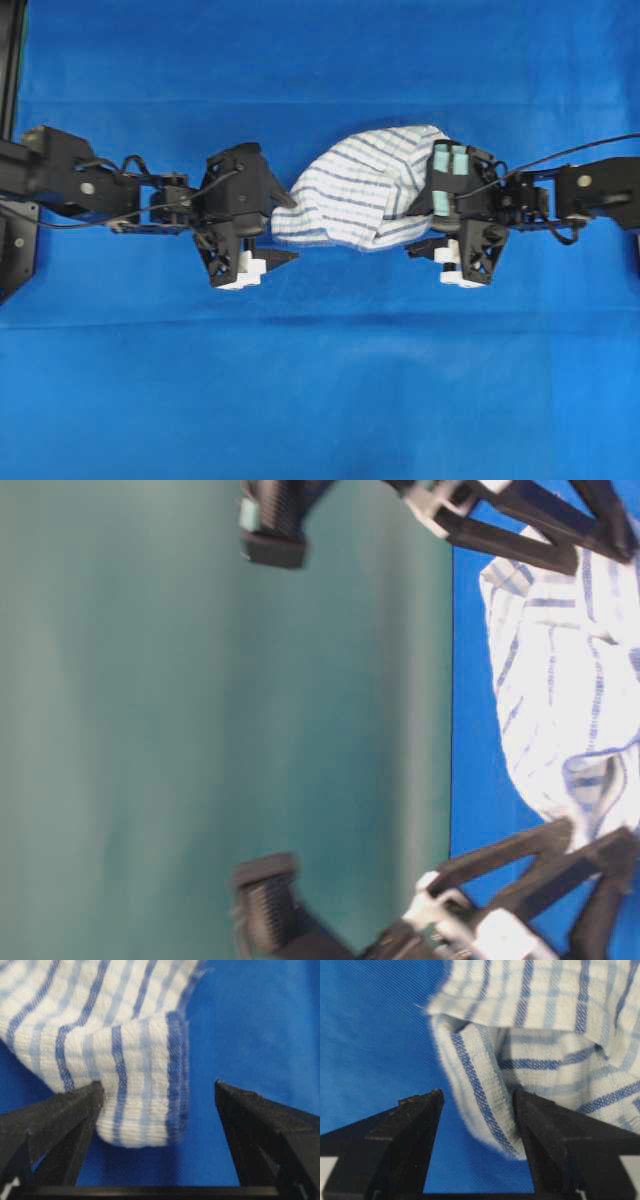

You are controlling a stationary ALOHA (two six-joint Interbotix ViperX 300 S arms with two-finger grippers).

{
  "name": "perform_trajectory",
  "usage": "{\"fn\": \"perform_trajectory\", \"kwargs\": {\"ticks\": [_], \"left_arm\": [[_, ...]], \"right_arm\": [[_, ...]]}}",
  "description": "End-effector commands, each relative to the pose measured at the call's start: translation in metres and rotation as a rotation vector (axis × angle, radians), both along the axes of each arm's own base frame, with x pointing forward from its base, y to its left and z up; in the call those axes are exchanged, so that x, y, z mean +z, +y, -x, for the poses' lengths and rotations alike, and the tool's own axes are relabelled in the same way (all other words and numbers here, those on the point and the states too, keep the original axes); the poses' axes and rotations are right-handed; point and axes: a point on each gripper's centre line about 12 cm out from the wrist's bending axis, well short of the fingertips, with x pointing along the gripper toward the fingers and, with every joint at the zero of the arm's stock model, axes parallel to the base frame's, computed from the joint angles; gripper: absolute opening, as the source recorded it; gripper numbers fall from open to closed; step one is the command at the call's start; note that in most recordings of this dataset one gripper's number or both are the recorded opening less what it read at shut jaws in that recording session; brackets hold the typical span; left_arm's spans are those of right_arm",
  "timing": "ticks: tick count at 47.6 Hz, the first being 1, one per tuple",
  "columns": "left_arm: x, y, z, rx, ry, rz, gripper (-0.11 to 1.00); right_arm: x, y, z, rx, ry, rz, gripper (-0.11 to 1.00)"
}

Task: Lift the towel with both arms.
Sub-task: 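Move both grippers inward to the towel's left and right edges, then close both grippers on opposite edges of the striped towel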

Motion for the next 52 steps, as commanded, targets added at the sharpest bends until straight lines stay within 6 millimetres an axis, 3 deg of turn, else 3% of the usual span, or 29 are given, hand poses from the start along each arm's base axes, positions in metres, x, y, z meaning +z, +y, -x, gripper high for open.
{"fn": "perform_trajectory", "kwargs": {"ticks": [1, 6, 16, 19, 26, 29, 40, 52], "left_arm": [[-0.001, 0.003, -0.010, 0.010, -0.015, 0.001, 0.87], [-0.011, 0.005, -0.013, 0.013, 0.009, 0.002, 0.87], [-0.012, 0.007, -0.013, 0.021, 0.015, 0.005, 0.80], [-0.012, 0.007, -0.013, 0.022, 0.020, 0.007, 0.66], [-0.009, 0.007, -0.012, 0.024, 0.036, 0.012, 0.24], [-0.005, 0.007, -0.011, 0.024, 0.042, 0.014, 0.10], [0.040, 0.005, -0.008, 0.022, -0.012, 0.018, 0.09], [0.117, 0.000, 0.001, 0.007, -0.105, 0.019, 0.09]], "right_arm": [[0.002, -0.006, -0.008, -0.013, -0.027, 0.004, 0.62], [-0.003, -0.007, -0.009, -0.015, -0.017, 0.004, 0.62], [-0.003, -0.007, -0.009, -0.013, -0.019, 0.007, 0.59], [-0.003, -0.007, -0.010, -0.009, -0.021, 0.010, 0.53], [-0.001, -0.007, -0.011, -0.009, -0.027, 0.011, 0.10], [0.003, -0.008, -0.013, -0.009, -0.036, 0.011, 0.02], [0.032, -0.008, -0.019, -0.023, -0.097, 0.004, 0.02], [0.103, -0.009, -0.022, -0.025, -0.172, 0.009, 0.02]]}}
